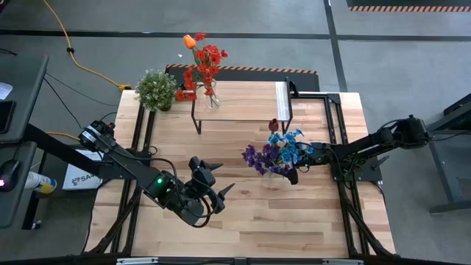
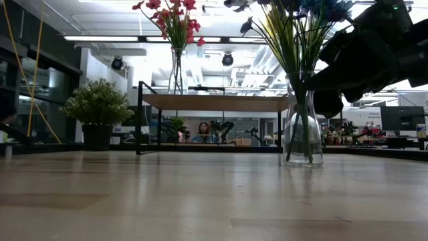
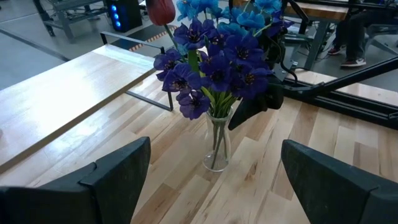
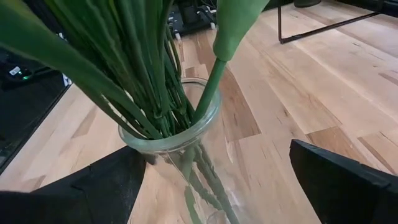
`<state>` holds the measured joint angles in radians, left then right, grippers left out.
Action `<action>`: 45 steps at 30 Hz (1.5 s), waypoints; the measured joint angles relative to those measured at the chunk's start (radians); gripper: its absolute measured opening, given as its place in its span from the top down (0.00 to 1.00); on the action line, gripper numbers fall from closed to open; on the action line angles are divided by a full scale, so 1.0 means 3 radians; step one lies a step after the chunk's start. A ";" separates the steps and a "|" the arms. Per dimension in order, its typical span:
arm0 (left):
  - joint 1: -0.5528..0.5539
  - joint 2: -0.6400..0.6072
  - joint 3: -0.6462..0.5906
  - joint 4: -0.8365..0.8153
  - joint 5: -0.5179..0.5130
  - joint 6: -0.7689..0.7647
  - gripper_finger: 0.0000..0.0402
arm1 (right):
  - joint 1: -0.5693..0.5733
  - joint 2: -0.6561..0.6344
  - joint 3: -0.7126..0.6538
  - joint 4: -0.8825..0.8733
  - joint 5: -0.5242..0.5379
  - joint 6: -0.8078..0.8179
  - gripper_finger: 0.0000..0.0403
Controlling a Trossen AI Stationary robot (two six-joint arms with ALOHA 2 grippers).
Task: Pick and place flowers into a vace then onto a shelf
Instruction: Put the right transparent vase on the shelf
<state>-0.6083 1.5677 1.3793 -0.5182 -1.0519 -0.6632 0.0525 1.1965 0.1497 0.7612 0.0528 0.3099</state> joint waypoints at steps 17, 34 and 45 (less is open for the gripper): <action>0.0000 0.0000 0.0000 0.0011 -0.0015 -0.0008 0.02 | 0.0000 0.0000 0.0000 0.0024 0.0000 -0.0014 0.21; 0.0000 0.0000 0.0001 0.0014 -0.0025 -0.0072 0.02 | 0.0001 0.0000 0.0000 0.0119 0.0001 -0.0103 0.49; 0.0000 0.0000 0.0001 0.0011 -0.0024 -0.0074 0.02 | 0.0001 0.0000 0.0000 0.0260 0.0007 -0.0164 0.66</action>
<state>-0.6083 1.5677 1.3796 -0.5148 -1.0592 -0.6853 0.0528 1.1965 0.1497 0.8392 0.0548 0.2607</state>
